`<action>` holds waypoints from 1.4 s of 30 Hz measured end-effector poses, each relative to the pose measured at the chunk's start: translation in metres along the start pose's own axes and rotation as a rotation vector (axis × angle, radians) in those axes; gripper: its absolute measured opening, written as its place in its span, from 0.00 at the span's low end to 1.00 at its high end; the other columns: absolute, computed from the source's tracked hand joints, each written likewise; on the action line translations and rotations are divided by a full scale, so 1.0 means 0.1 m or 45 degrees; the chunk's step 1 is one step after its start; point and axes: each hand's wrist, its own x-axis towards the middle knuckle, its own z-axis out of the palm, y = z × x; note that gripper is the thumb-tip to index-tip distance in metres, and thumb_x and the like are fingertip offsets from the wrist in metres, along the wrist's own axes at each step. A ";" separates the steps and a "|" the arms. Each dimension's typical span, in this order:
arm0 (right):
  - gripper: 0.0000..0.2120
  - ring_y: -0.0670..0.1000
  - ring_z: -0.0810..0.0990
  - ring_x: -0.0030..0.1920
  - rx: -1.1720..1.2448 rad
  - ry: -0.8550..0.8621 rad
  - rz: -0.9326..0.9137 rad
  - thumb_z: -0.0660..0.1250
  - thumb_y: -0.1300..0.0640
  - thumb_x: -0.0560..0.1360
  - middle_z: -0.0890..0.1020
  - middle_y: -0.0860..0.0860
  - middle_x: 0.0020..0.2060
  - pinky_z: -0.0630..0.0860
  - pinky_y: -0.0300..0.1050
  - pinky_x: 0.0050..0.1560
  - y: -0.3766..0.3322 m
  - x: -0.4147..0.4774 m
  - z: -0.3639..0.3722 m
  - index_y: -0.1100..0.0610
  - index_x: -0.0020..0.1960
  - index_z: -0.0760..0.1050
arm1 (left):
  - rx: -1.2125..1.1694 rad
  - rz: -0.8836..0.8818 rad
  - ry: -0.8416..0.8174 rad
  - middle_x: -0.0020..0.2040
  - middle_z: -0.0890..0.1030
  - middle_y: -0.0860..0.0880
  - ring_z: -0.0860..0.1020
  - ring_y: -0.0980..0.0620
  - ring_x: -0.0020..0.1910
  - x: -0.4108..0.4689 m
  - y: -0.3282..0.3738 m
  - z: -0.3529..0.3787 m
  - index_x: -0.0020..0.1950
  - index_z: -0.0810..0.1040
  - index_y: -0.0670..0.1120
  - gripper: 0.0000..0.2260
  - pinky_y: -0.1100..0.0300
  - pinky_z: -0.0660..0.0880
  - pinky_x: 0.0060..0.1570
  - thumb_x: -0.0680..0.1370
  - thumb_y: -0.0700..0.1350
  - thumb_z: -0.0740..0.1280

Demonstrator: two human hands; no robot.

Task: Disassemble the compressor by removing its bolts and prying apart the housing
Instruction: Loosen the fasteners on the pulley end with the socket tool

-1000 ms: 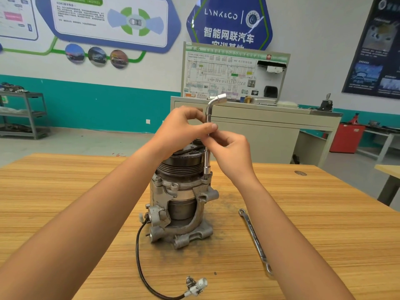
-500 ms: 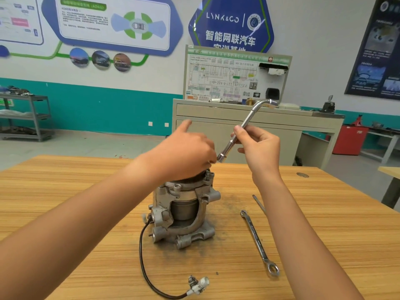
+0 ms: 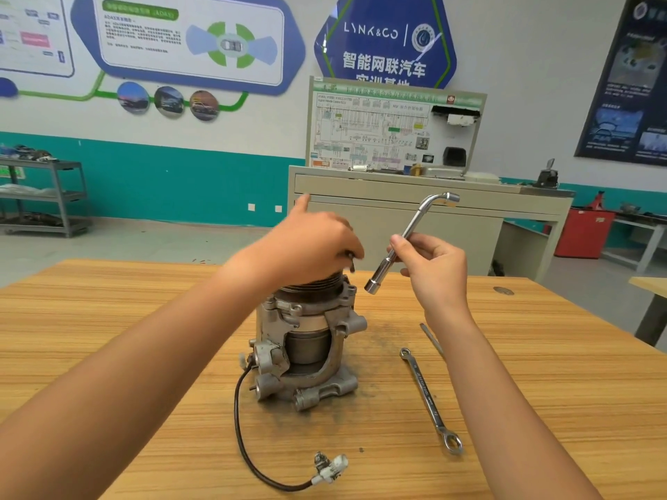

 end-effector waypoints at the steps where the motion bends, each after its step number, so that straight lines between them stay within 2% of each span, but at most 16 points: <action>1: 0.07 0.36 0.80 0.35 0.002 -0.007 0.001 0.69 0.58 0.73 0.82 0.44 0.33 0.75 0.29 0.35 -0.01 -0.01 0.00 0.49 0.37 0.77 | -0.078 -0.030 0.103 0.57 0.80 0.53 0.74 0.53 0.61 -0.04 -0.05 -0.07 0.59 0.80 0.51 0.11 0.45 0.56 0.68 0.78 0.48 0.64; 3: 0.06 0.37 0.81 0.36 0.011 -0.026 -0.001 0.69 0.57 0.73 0.83 0.44 0.34 0.76 0.30 0.37 -0.02 -0.03 0.02 0.49 0.38 0.78 | -0.268 -0.113 0.308 0.48 0.82 0.52 0.78 0.51 0.50 -0.21 -0.16 -0.20 0.54 0.82 0.48 0.09 0.55 0.69 0.56 0.75 0.47 0.69; 4: 0.05 0.37 0.81 0.37 0.014 -0.036 -0.001 0.69 0.57 0.73 0.83 0.44 0.34 0.77 0.31 0.38 -0.03 -0.04 0.03 0.49 0.38 0.78 | -0.342 -0.179 0.392 0.43 0.80 0.52 0.77 0.52 0.44 -0.33 -0.23 -0.23 0.51 0.83 0.46 0.09 0.56 0.73 0.51 0.74 0.47 0.70; 6: 0.03 0.38 0.81 0.39 0.027 -0.053 -0.004 0.70 0.56 0.73 0.83 0.45 0.36 0.77 0.33 0.40 -0.05 -0.07 0.07 0.50 0.40 0.78 | -0.454 -0.392 0.506 0.39 0.79 0.53 0.77 0.53 0.38 -0.60 -0.38 -0.22 0.48 0.84 0.44 0.08 0.58 0.75 0.44 0.72 0.47 0.71; 8: 0.02 0.40 0.82 0.41 0.031 -0.070 -0.013 0.70 0.55 0.73 0.84 0.46 0.38 0.77 0.36 0.42 -0.07 -0.11 0.13 0.50 0.42 0.79 | -0.577 -0.685 0.544 0.37 0.80 0.52 0.78 0.56 0.35 -0.93 -0.54 -0.10 0.48 0.84 0.44 0.07 0.65 0.74 0.39 0.73 0.45 0.71; 10: 0.01 0.43 0.82 0.44 0.050 -0.094 -0.009 0.70 0.55 0.73 0.84 0.48 0.39 0.77 0.38 0.44 -0.10 -0.16 0.19 0.52 0.43 0.79 | -0.639 -0.941 0.450 0.36 0.80 0.51 0.78 0.59 0.36 -1.27 -0.68 0.09 0.51 0.83 0.43 0.08 0.70 0.71 0.37 0.74 0.42 0.70; 12: 0.04 0.44 0.82 0.45 0.053 -0.117 -0.010 0.69 0.55 0.72 0.84 0.48 0.40 0.78 0.40 0.45 -0.11 -0.21 0.26 0.54 0.46 0.80 | -0.638 -1.118 0.290 0.36 0.79 0.52 0.77 0.59 0.38 -1.62 -0.82 0.31 0.56 0.81 0.42 0.10 0.69 0.70 0.36 0.75 0.41 0.69; 14: 0.03 0.41 0.82 0.43 0.060 -0.137 -0.007 0.69 0.56 0.73 0.84 0.46 0.39 0.78 0.36 0.43 -0.11 -0.25 0.31 0.53 0.45 0.80 | -0.599 -1.258 0.165 0.37 0.80 0.51 0.77 0.56 0.38 -1.91 -0.94 0.48 0.57 0.80 0.42 0.11 0.66 0.70 0.35 0.76 0.41 0.68; 16: 0.02 0.37 0.81 0.38 0.089 -0.155 -0.012 0.69 0.57 0.73 0.83 0.42 0.35 0.76 0.31 0.38 -0.12 -0.30 0.35 0.51 0.42 0.79 | -0.542 -1.358 0.135 0.36 0.80 0.49 0.77 0.54 0.37 -2.13 -1.07 0.61 0.56 0.81 0.41 0.10 0.62 0.70 0.34 0.77 0.42 0.67; 18: 0.02 0.36 0.81 0.37 0.102 -0.171 -0.006 0.69 0.57 0.73 0.83 0.42 0.34 0.75 0.28 0.35 -0.09 -0.33 0.38 0.52 0.42 0.80 | -0.471 -1.422 0.147 0.37 0.81 0.48 0.77 0.52 0.36 -2.26 -1.17 0.70 0.53 0.83 0.40 0.09 0.61 0.67 0.32 0.76 0.42 0.68; 22: 0.02 0.38 0.81 0.38 0.064 -0.198 0.001 0.69 0.56 0.72 0.83 0.43 0.34 0.76 0.29 0.37 -0.05 -0.37 0.41 0.54 0.43 0.81 | -0.347 -1.515 0.005 0.48 0.83 0.43 0.77 0.48 0.43 -2.42 -1.31 0.87 0.50 0.83 0.41 0.09 0.58 0.68 0.38 0.75 0.45 0.70; 26: 0.04 0.41 0.82 0.38 0.047 -0.220 0.016 0.68 0.55 0.73 0.84 0.44 0.33 0.78 0.32 0.39 -0.04 -0.41 0.43 0.51 0.40 0.79 | -0.347 -1.548 -0.133 0.49 0.83 0.45 0.76 0.49 0.42 -2.52 -1.35 1.02 0.49 0.83 0.43 0.09 0.59 0.69 0.39 0.75 0.47 0.70; 29: 0.08 0.47 0.83 0.32 0.175 -0.208 0.160 0.63 0.58 0.77 0.81 0.45 0.29 0.79 0.38 0.32 -0.05 -0.45 0.45 0.54 0.40 0.77 | -0.441 -1.501 -0.153 0.52 0.83 0.45 0.78 0.47 0.49 -2.55 -1.36 1.10 0.52 0.83 0.43 0.10 0.59 0.70 0.44 0.75 0.47 0.70; 31: 0.10 0.48 0.81 0.27 0.249 -0.189 0.259 0.58 0.58 0.80 0.77 0.46 0.26 0.78 0.40 0.28 -0.07 -0.47 0.47 0.55 0.42 0.74 | -0.500 -1.462 -0.150 0.54 0.82 0.45 0.77 0.47 0.52 -2.57 -1.37 1.12 0.53 0.82 0.43 0.11 0.58 0.69 0.47 0.76 0.47 0.69; 36: 0.11 0.43 0.67 0.18 0.249 -0.213 0.348 0.55 0.59 0.81 0.70 0.48 0.27 0.66 0.35 0.19 -0.02 -0.52 0.48 0.55 0.43 0.74 | -0.535 -1.418 -0.232 0.59 0.80 0.44 0.75 0.45 0.59 -2.57 -1.42 1.13 0.59 0.80 0.41 0.12 0.58 0.68 0.55 0.80 0.44 0.63; 42: 0.10 0.43 0.65 0.18 0.210 -0.256 0.373 0.58 0.60 0.79 0.71 0.46 0.24 0.62 0.35 0.18 0.05 -0.64 0.47 0.56 0.42 0.75 | -0.476 -1.483 -0.094 0.55 0.82 0.43 0.77 0.44 0.55 -2.57 -1.40 1.22 0.55 0.81 0.40 0.10 0.58 0.69 0.49 0.79 0.42 0.64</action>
